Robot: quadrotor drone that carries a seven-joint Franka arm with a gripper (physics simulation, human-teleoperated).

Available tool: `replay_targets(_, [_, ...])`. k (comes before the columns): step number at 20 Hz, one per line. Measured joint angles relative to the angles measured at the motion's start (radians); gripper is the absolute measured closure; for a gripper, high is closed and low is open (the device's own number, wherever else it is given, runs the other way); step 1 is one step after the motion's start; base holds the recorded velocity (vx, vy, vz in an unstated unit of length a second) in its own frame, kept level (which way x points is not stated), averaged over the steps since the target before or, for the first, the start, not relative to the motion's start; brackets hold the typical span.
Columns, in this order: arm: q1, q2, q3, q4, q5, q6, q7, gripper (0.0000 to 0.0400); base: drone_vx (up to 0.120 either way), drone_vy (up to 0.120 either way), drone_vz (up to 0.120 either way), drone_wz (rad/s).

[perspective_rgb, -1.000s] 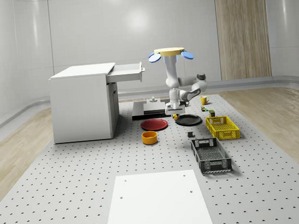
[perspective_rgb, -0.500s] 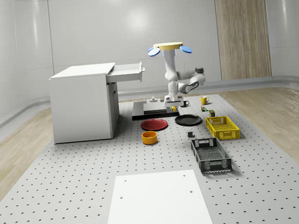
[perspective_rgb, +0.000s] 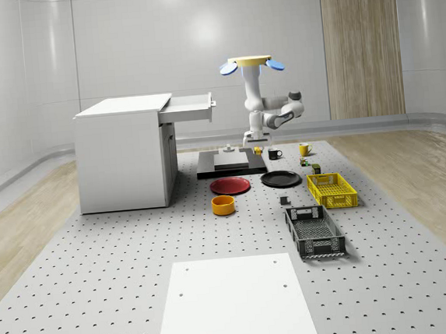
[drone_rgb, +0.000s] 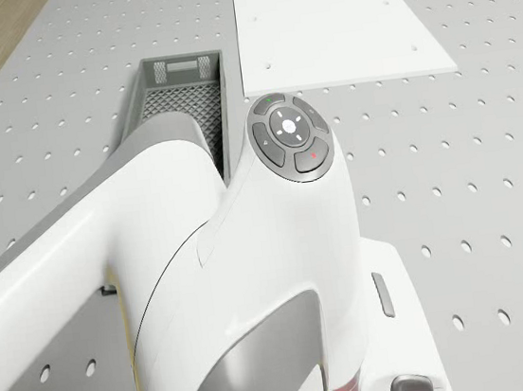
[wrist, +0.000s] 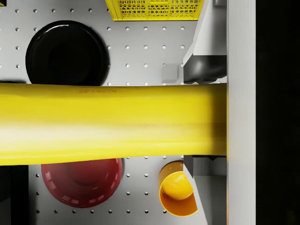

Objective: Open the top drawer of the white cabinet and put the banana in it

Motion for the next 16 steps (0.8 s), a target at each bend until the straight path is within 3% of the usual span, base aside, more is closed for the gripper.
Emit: replay_targets(16, [0.001, -0.005, 0.0, 0.0, -0.002, 0.005, -0.001, 0.0207, -0.12, 0.0, 0.12, 0.0])
